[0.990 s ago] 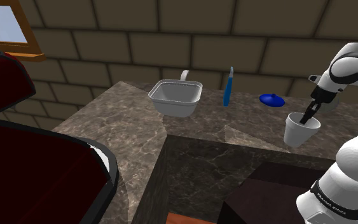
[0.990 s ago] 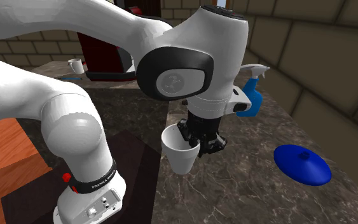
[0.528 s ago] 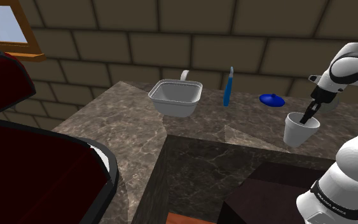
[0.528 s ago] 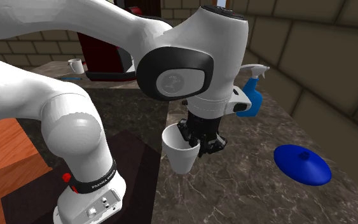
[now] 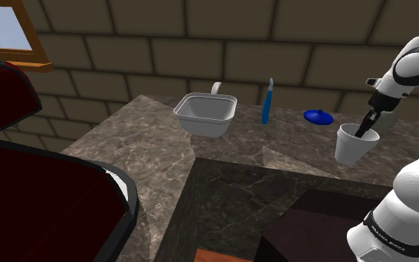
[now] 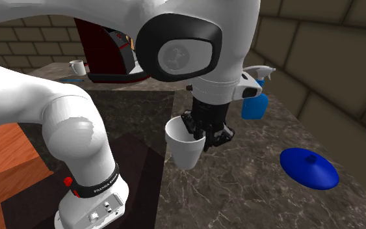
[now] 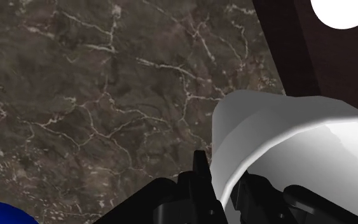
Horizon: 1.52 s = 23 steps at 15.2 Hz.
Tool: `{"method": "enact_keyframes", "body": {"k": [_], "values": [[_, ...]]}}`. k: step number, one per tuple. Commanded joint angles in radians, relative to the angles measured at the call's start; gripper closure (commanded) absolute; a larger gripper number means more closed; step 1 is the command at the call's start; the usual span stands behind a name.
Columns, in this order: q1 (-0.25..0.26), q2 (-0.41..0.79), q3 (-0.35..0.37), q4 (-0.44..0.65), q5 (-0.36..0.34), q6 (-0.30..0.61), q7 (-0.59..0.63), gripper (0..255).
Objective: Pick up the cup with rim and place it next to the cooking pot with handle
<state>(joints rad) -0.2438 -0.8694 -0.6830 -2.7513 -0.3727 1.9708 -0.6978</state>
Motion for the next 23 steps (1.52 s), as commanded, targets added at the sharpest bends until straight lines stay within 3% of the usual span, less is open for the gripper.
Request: {"method": "enact_keyframes", "body": {"k": [1, 23], "values": [[0.002, -0.011, 0.014, 0.02, 0.011, -0.03, 0.003, 255], [0.039, -0.039, 0.138, 0.284, 0.112, -0.321, 0.025, 255]]}}
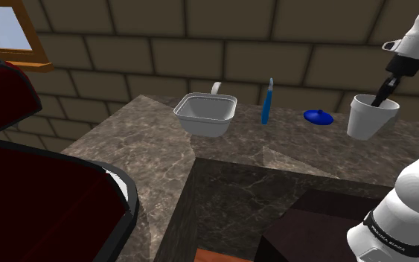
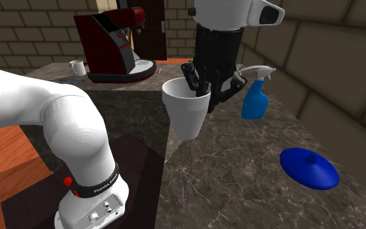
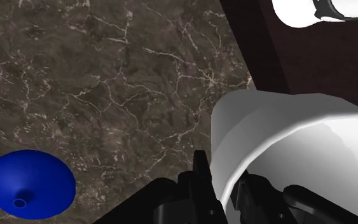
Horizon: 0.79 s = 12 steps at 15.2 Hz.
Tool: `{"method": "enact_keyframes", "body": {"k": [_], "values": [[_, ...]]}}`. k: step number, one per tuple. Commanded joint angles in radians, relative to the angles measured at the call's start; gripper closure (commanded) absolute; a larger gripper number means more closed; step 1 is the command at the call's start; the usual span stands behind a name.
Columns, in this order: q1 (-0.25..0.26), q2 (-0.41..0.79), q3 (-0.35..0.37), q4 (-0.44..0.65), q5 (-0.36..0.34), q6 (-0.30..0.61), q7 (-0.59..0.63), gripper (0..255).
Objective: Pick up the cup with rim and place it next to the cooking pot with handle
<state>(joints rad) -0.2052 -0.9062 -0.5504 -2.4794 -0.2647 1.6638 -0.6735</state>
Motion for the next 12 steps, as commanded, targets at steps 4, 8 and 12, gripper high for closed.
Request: {"method": "enact_keyframes", "body": {"k": [4, 8, 12], "values": [[0.009, 0.007, 0.021, 0.068, 0.019, -0.061, 0.004, 255], [0.017, 0.019, 0.035, 0.126, 0.033, -0.108, 0.006, 255], [0.026, 0.035, 0.048, 0.187, 0.047, -0.153, 0.008, 255]]}}
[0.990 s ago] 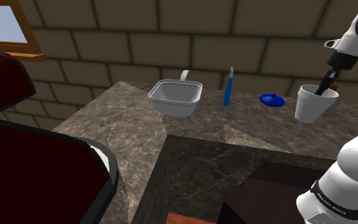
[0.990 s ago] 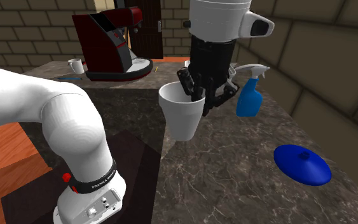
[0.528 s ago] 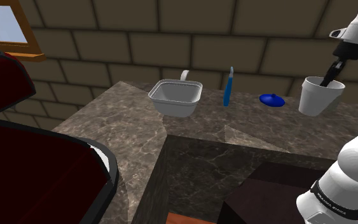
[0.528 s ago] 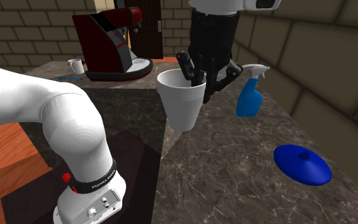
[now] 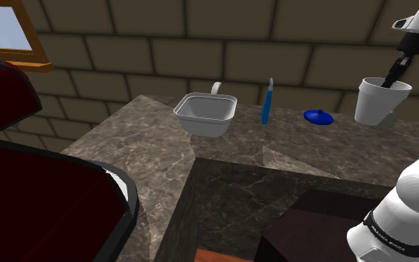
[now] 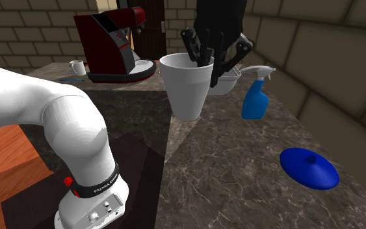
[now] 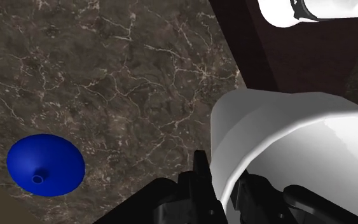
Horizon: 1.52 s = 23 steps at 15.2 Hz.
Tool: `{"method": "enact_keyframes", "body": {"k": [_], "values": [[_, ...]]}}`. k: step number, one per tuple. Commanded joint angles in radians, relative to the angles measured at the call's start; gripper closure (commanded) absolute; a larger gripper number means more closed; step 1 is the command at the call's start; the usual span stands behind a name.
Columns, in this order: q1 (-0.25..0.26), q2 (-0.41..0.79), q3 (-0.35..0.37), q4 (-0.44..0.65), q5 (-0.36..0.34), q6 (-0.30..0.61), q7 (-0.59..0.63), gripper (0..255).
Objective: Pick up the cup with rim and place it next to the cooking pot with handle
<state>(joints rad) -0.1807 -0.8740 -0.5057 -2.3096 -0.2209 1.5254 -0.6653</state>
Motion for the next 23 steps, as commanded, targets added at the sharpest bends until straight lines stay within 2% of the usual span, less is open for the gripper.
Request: {"method": "enact_keyframes", "body": {"k": [1, 12, 23], "values": [[0.004, 0.007, 0.006, 0.032, 0.006, -0.025, 0.0, 255], [0.118, 0.176, 0.168, 0.055, 0.159, 0.111, 0.21, 255], [0.225, 0.444, 0.289, 0.221, 0.273, 0.22, 0.375, 255]]}}
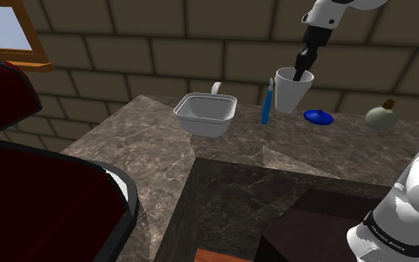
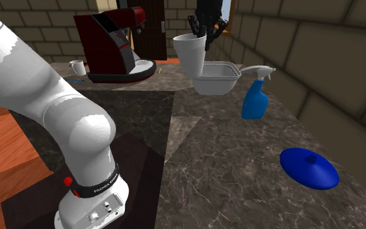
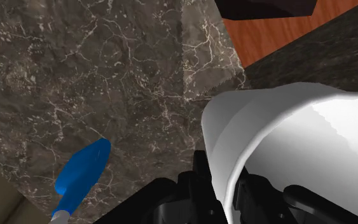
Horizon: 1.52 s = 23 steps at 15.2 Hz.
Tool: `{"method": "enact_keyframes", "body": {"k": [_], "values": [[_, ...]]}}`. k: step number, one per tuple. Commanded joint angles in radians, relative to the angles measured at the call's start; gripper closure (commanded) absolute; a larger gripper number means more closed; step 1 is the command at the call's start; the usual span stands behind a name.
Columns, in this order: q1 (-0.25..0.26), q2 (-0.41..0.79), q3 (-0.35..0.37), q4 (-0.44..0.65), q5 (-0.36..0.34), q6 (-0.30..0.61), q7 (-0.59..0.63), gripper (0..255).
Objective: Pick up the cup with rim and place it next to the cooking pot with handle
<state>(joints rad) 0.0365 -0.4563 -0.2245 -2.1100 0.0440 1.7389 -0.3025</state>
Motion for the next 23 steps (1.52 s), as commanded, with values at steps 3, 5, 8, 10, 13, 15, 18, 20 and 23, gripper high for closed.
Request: {"method": "enact_keyframes", "body": {"k": [3, 5, 8, 10, 13, 15, 18, 20, 23], "values": [[0.032, 0.112, 0.034, 0.093, 0.031, 0.024, 0.051, 255], [0.047, 0.171, 0.05, 0.146, 0.045, 0.031, 0.076, 255], [0.067, 0.264, 0.072, 0.236, 0.061, 0.036, 0.112, 255], [0.08, 0.328, 0.086, 0.304, 0.07, 0.035, 0.136, 255], [0.081, 0.332, 0.088, 0.282, 0.072, 0.062, 0.136, 255], [0.081, 0.33, 0.088, 0.252, 0.072, 0.089, 0.133, 255], [0.081, 0.329, 0.088, 0.211, 0.073, 0.129, 0.129, 255], [0.082, 0.329, 0.088, 0.184, 0.074, 0.156, 0.126, 255], [0.082, 0.331, 0.088, 0.146, 0.076, 0.195, 0.121, 255]]}}
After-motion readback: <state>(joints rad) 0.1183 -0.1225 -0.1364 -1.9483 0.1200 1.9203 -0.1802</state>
